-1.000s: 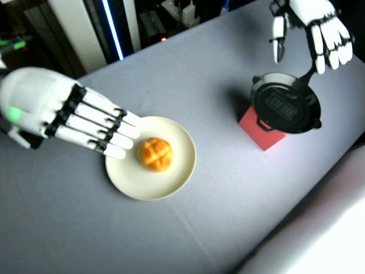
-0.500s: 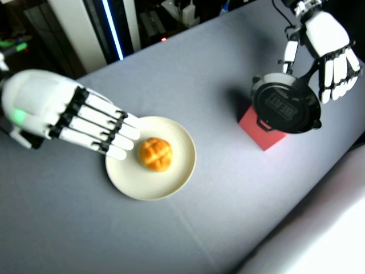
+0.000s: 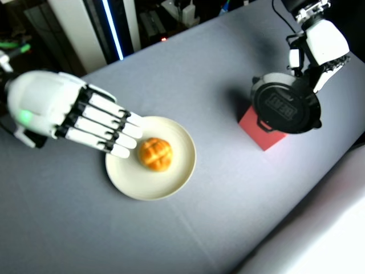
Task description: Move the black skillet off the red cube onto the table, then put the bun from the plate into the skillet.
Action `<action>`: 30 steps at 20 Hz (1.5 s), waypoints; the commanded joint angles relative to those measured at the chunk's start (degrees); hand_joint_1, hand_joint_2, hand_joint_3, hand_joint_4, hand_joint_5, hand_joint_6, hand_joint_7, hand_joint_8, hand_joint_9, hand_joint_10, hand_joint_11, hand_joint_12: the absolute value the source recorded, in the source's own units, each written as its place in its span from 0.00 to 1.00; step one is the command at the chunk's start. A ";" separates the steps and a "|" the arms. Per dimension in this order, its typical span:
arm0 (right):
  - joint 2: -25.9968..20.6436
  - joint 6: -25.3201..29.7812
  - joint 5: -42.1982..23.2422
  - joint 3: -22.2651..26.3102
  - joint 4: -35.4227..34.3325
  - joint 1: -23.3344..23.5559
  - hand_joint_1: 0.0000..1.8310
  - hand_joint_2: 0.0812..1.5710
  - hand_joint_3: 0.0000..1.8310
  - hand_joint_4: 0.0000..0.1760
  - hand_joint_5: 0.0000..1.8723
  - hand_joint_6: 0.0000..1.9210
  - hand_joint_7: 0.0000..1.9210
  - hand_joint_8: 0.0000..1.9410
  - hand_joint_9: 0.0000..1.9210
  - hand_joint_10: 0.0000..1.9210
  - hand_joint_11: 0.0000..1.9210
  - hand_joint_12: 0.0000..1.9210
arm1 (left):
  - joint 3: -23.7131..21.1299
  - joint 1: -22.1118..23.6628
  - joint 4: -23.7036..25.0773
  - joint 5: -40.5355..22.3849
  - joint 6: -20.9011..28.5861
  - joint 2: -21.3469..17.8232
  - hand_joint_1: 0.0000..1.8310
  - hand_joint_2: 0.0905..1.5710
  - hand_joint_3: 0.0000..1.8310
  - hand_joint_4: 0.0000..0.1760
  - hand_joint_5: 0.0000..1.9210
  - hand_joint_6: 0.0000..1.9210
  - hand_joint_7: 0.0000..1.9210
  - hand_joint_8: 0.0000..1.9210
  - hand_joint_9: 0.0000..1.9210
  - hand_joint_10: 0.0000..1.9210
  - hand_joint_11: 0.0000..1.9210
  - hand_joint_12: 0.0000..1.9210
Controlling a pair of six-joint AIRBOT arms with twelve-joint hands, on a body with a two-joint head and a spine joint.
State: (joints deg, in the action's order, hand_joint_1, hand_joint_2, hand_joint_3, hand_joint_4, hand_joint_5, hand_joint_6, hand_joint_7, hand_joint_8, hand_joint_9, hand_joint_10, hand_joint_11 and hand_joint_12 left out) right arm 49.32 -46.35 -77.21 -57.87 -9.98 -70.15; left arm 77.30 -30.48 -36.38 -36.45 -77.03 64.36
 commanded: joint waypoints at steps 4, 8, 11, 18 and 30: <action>0.20 0.46 -6.64 -0.36 -0.57 0.35 0.27 0.82 0.00 0.00 0.22 0.00 0.19 0.00 0.18 0.00 0.10 0.26 | -2.54 -2.45 4.35 -13.60 6.15 -2.12 0.80 0.78 0.00 0.00 0.65 1.00 0.76 1.00 0.85 1.00 0.87 1.00; 0.25 0.55 -6.63 -0.35 -0.58 0.35 0.26 0.83 0.00 0.00 0.22 0.00 0.18 0.00 0.18 0.00 0.10 0.26 | -6.48 -5.55 5.38 -22.75 10.20 -4.13 0.76 0.79 0.00 0.00 0.62 1.00 0.71 1.00 0.80 1.00 0.83 1.00; 0.36 0.71 -6.62 -0.35 -0.59 0.33 0.25 0.83 0.00 0.03 0.21 0.00 0.18 0.00 0.18 0.00 0.11 0.27 | -9.33 -7.75 6.25 -29.21 12.90 -5.54 0.76 0.77 0.00 0.00 0.62 1.00 0.71 1.00 0.79 1.00 0.81 1.00; 0.45 0.76 -6.14 -0.36 -0.62 0.35 0.24 0.84 0.00 0.01 0.22 0.00 0.18 0.00 0.17 0.00 0.10 0.22 | -15.89 -12.26 13.57 -33.73 16.77 -8.74 0.76 0.77 0.00 0.00 0.65 1.00 0.74 1.00 0.83 1.00 0.86 1.00; 0.54 0.84 -5.48 -0.44 -0.72 0.37 0.27 0.83 0.00 0.04 0.22 0.00 0.20 0.00 0.19 0.00 0.11 0.21 | -24.31 -21.78 21.66 -33.20 17.92 -13.24 0.73 0.77 0.00 0.00 0.70 1.00 0.80 1.00 0.87 1.00 0.89 1.00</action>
State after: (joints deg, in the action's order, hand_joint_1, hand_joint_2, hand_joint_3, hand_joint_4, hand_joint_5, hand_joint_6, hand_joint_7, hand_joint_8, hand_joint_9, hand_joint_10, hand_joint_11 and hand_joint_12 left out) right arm 49.84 -45.91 -75.94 -58.00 -10.00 -70.15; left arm 52.86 -52.77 -15.55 -62.98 -59.22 51.62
